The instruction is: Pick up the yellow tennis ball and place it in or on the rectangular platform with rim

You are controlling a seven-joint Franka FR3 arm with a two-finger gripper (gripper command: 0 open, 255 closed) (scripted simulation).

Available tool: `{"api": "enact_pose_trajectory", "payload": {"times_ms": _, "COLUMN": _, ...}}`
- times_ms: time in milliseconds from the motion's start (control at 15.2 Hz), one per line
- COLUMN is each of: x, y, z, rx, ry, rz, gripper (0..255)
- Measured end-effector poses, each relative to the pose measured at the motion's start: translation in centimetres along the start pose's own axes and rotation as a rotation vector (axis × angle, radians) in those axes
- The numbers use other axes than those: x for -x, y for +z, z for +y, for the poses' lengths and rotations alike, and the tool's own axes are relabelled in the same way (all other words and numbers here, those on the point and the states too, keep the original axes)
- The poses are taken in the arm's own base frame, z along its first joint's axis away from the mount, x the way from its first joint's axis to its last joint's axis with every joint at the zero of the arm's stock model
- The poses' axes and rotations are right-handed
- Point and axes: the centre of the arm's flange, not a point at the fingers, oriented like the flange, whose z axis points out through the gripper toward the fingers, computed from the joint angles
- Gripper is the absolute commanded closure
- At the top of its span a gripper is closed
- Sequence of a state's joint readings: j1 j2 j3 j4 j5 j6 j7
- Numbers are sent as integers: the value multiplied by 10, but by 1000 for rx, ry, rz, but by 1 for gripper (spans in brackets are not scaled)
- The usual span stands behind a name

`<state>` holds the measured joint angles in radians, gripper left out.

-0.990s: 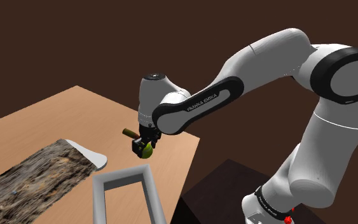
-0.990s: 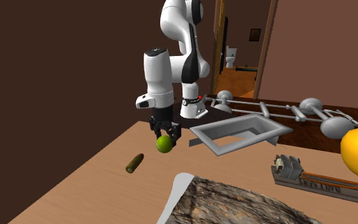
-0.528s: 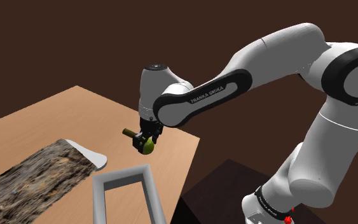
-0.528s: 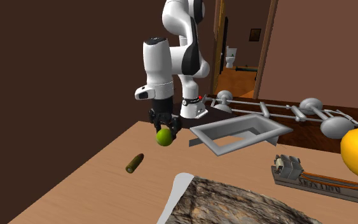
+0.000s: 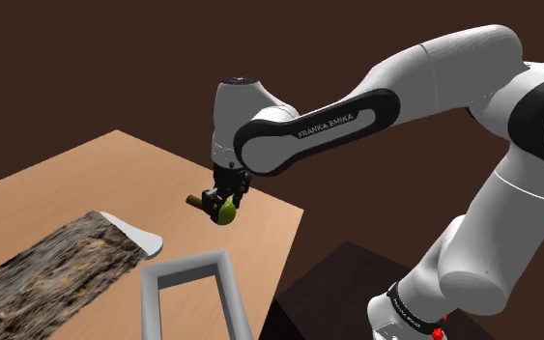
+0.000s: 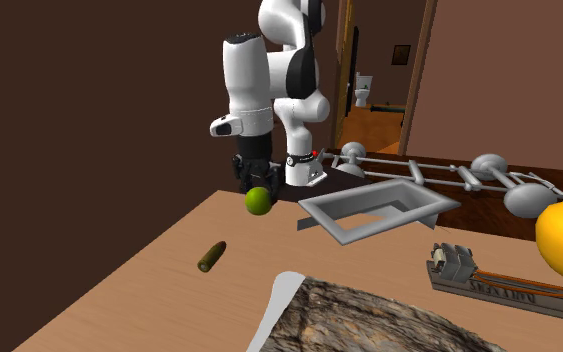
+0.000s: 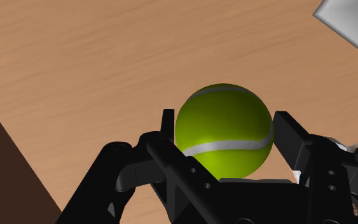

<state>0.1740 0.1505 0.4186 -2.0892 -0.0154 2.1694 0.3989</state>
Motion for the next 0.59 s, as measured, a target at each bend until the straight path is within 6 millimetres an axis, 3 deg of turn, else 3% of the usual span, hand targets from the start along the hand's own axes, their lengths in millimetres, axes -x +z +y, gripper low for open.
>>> {"api": "enact_pose_trajectory", "payload": {"times_ms": 594, "x": 4, "y": -47, "z": 1, "rx": 0, "ry": 0, "rz": 0, "gripper": 255}}
